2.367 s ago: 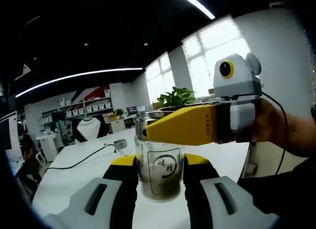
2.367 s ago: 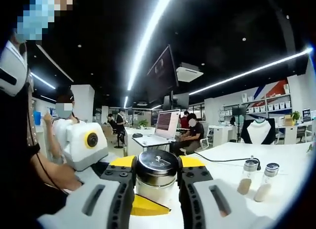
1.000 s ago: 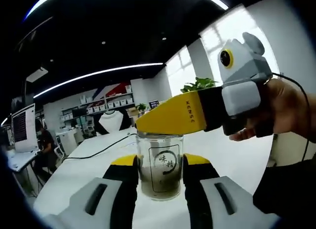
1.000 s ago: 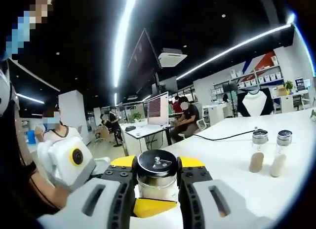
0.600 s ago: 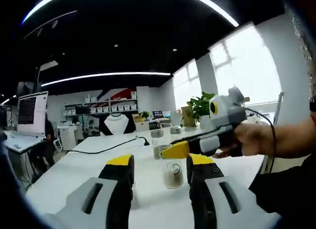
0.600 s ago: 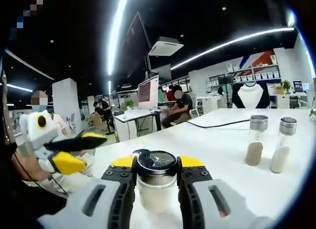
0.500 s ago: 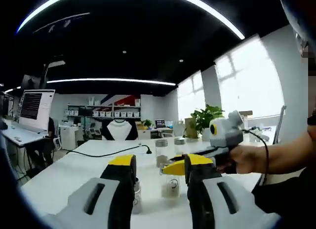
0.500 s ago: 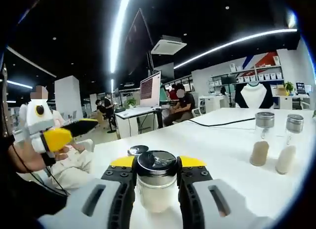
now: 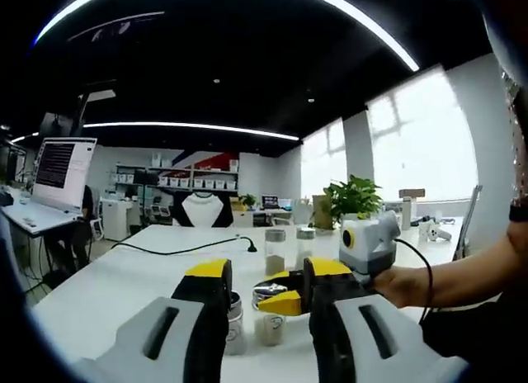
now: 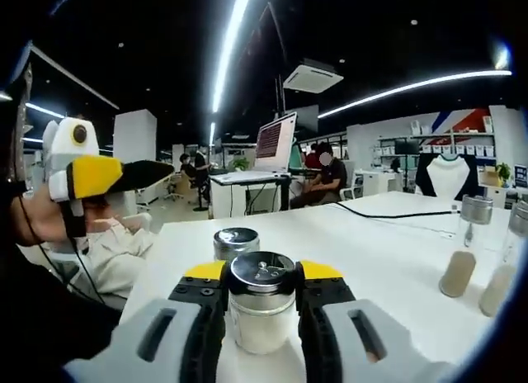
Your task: Rotate the seasoning bottle until the label or dispensing opening points toward the visible target arrow and the bottle remains upright within the marked orientation range
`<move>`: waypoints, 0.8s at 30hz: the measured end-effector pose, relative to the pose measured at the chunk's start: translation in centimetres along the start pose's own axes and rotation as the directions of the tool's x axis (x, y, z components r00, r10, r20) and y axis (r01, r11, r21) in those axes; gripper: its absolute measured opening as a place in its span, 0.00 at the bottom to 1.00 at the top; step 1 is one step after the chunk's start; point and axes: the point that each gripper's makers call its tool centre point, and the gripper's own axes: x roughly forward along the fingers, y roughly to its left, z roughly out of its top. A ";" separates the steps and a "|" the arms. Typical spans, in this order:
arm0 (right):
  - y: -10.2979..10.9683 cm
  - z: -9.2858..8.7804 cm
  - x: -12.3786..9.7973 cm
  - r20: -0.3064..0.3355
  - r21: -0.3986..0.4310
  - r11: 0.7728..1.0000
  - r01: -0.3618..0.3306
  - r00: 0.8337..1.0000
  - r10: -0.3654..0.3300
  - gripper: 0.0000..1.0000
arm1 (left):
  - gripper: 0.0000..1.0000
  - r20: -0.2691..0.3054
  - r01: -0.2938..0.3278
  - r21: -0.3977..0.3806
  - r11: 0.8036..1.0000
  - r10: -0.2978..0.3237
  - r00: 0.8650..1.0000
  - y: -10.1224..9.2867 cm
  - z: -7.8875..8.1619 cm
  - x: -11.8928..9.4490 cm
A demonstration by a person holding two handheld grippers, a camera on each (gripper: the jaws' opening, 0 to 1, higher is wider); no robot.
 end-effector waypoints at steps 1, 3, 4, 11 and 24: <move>0.0 0.0 -0.1 0.002 0.004 1.000 -0.003 1.000 0.003 0.29 | 0.38 0.001 -0.002 -0.002 1.000 0.002 1.000 0.0 0.1 0.0; 0.2 0.0 -0.1 0.008 0.020 1.000 -0.015 1.000 0.015 0.29 | 0.39 -0.003 -0.009 0.000 1.000 0.009 1.000 0.2 0.2 0.1; 0.4 -0.1 0.0 0.002 0.019 1.000 -0.019 1.000 0.019 0.30 | 0.40 -0.005 -0.012 0.000 1.000 0.012 1.000 0.2 0.3 0.2; 0.5 1.2 -1.7 0.024 0.043 0.999 0.021 0.999 -0.022 0.42 | 0.43 -0.023 -0.035 -0.022 0.999 0.034 0.999 0.4 0.8 0.5; -8.8 2.1 -9.2 0.007 0.178 0.884 0.432 0.898 -0.440 0.51 | 0.91 -0.120 -0.037 0.001 0.999 0.036 0.992 0.0 -1.6 2.0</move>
